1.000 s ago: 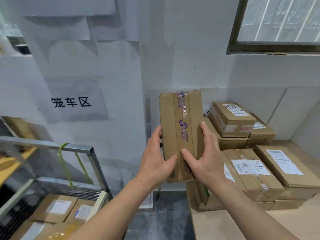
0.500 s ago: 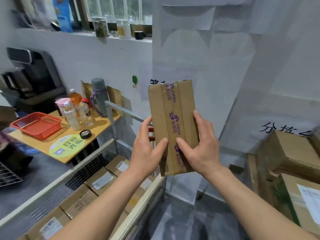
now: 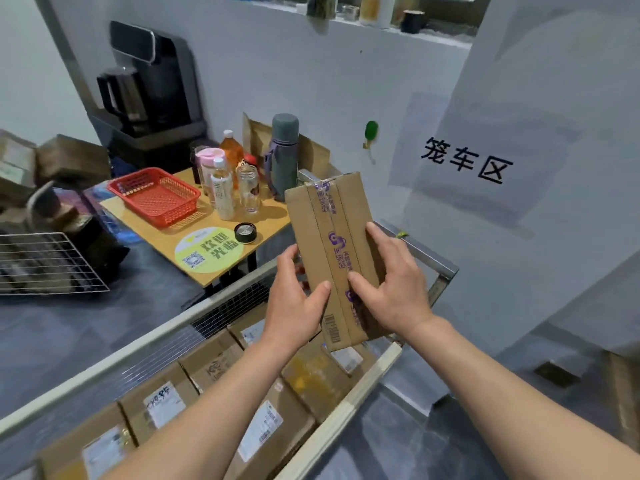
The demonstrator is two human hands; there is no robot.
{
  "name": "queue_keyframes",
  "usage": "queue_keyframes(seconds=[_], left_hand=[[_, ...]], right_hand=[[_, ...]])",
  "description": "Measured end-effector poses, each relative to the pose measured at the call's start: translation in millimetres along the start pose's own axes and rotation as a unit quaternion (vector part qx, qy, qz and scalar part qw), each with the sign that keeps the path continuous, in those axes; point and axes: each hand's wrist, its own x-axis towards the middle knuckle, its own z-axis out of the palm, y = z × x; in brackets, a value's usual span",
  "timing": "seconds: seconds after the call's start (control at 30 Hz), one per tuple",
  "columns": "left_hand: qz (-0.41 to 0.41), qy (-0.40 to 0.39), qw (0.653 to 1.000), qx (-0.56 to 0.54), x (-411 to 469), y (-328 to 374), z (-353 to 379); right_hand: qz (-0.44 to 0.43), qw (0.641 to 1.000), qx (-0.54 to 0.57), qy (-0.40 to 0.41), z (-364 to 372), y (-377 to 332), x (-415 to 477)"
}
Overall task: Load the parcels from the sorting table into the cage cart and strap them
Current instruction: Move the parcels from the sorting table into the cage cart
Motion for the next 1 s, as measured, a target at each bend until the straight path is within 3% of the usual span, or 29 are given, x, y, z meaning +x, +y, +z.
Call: queue_keyframes(seconds=[0.27,0.63,0.87,1.0], left_hand=[[-0.137,-0.019,0.99,-0.001,16,-81,34],[-0.298,-0.014,0.954,0.016,31,-216,125],[-0.323,-0.022,0.946,0.016,40,-282,181],[-0.316,-0.021,0.949,0.009,39,-308,201]], right_hand=[[0.048,0.991,-0.025,-0.122,71,54,14],[0.091,0.951,-0.026,-0.294,197,189,9],[0.089,0.928,-0.057,-0.357,250,264,2],[0.081,0.92,-0.011,-0.383,269,293,2]])
